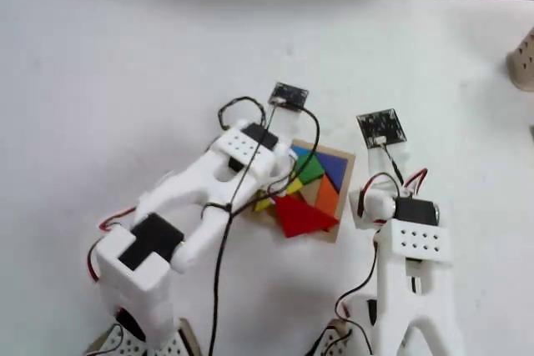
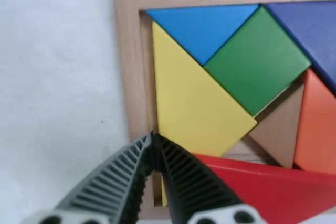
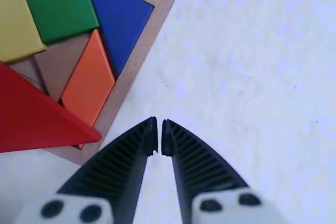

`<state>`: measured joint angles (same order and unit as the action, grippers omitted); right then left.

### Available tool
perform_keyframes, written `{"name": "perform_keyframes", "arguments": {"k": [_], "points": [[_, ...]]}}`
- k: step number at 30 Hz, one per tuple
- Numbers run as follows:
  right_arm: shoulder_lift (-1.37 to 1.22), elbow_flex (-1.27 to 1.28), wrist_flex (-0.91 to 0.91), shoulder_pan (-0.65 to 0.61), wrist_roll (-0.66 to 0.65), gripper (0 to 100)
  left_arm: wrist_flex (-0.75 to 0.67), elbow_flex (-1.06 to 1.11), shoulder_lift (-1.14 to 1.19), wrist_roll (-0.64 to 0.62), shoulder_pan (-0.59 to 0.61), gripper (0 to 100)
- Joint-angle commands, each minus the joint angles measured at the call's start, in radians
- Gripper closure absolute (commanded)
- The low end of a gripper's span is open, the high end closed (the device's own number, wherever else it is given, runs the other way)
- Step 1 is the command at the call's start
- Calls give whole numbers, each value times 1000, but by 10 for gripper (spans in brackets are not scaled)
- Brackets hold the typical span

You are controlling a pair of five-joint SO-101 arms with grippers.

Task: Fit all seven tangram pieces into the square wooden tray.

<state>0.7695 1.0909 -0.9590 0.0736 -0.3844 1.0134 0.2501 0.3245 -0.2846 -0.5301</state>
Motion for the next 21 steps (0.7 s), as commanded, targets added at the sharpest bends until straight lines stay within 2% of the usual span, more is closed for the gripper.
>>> {"name": "perform_keyframes", "arguments": {"k": [1,8,15,21], "points": [[22,-3,15,8,11,981,-104,9,-30,-12,-30,976],[22,-3,15,8,11,981,-101,6,-47,-12,-21,976],[22,-2,15,5,3,981,-34,29,-220,-11,79,976],[22,-2,48,1,9,981,-201,87,-208,-12,272,976]]}}
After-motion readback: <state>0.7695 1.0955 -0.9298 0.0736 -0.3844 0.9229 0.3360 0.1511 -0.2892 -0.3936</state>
